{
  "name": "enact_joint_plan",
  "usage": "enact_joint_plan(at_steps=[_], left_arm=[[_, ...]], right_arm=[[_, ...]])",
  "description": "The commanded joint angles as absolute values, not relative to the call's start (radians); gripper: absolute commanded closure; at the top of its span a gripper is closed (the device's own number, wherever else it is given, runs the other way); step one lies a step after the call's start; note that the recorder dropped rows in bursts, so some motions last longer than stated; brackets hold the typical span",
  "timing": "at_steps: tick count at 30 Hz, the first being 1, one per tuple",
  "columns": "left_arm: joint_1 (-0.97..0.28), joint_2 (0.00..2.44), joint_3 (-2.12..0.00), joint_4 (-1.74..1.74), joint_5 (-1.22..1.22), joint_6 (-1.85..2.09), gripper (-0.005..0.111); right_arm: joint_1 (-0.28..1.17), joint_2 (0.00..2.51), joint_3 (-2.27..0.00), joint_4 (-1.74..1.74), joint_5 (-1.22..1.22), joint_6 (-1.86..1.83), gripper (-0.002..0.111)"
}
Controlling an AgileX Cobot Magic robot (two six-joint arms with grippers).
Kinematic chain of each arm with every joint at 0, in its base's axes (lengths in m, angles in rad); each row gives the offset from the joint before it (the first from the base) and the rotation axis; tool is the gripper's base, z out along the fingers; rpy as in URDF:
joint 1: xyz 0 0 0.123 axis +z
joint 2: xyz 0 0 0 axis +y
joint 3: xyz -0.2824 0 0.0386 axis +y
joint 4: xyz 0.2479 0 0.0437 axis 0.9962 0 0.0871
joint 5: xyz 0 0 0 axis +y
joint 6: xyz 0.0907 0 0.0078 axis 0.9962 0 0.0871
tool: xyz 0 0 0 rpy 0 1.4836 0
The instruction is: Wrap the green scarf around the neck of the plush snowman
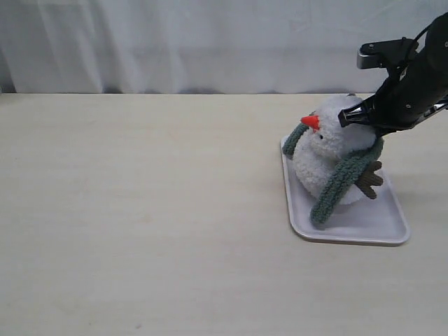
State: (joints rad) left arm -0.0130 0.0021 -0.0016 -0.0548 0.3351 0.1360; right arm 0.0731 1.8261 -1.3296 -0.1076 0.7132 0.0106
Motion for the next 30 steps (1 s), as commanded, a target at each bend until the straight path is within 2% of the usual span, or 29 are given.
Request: enact_joint_plan(at_steps=[1, 8, 16, 22, 24, 27, 30], left_arm=[[-0.017, 0.0, 0.0, -0.054, 0.323, 0.134, 0.107], [-0.017, 0.0, 0.0, -0.054, 0.323, 0.134, 0.107], [-0.017, 0.0, 0.0, -0.054, 0.323, 0.134, 0.107], [-0.017, 0.0, 0.0, -0.054, 0.323, 0.134, 0.107], [-0.017, 0.0, 0.0, -0.054, 0.323, 0.134, 0.107], [-0.017, 0.0, 0.0, -0.054, 0.323, 0.134, 0.107], [-0.017, 0.0, 0.0, -0.054, 0.323, 0.134, 0.107]], right_arm=[[0.067, 1.807, -1.332, -0.12, 0.711, 0.013, 0.104], [0.067, 1.697, -1.338, -0.124, 0.778, 0.0, 0.102], [0.067, 1.55, -1.323, -0.036, 0.913, -0.051, 0.063], [0.067, 1.437, -1.245, 0.072, 0.939, -0.124, 0.045], [0.067, 1.397, -1.188, 0.072, 0.939, -0.119, 0.041], [0.087, 1.337, -1.102, 0.129, 0.93, -0.123, 0.041], [0.176, 1.304, -1.021, 0.149, 0.92, -0.129, 0.041]])
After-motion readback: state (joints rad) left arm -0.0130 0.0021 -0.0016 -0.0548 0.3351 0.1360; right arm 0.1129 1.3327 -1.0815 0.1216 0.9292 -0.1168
